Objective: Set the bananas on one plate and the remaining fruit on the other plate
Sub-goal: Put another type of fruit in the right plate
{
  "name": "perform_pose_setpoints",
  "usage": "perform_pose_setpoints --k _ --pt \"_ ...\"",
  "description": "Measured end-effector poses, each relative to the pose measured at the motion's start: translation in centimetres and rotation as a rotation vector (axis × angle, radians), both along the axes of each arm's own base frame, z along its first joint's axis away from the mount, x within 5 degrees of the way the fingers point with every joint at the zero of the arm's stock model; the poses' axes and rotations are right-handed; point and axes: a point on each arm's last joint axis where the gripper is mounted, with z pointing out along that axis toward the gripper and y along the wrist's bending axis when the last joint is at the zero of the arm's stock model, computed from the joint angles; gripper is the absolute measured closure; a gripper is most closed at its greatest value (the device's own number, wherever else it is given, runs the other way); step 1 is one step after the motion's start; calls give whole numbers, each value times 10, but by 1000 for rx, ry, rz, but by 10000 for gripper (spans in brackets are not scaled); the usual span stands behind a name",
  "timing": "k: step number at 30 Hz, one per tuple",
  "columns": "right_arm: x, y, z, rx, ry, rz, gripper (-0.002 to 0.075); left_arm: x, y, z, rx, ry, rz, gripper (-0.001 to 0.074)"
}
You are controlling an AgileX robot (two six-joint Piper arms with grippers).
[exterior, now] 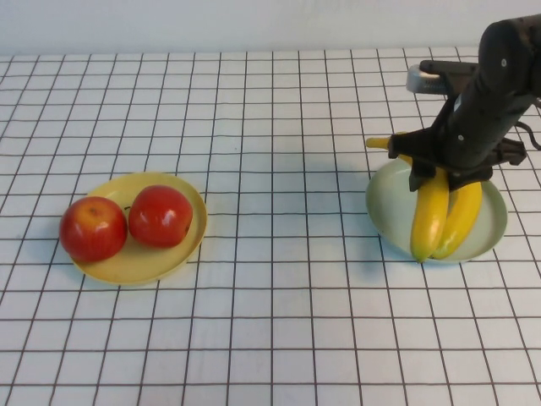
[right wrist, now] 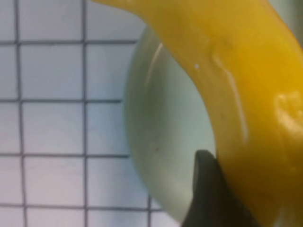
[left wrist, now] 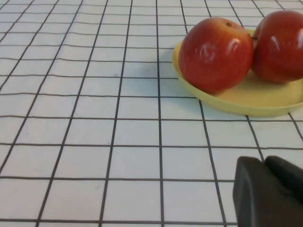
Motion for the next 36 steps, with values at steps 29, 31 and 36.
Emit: perform_pose_setpoints --k 29,31,36 --pt "24 -1 -37 33 -37 19 218 0 0 0 0 -1 0 733" --pt "19 0 -20 41 -75 27 261 0 0 0 0 -1 0 733" --pt "-19 6 45 60 -333 97 455 0 0 0 0 -1 0 733"
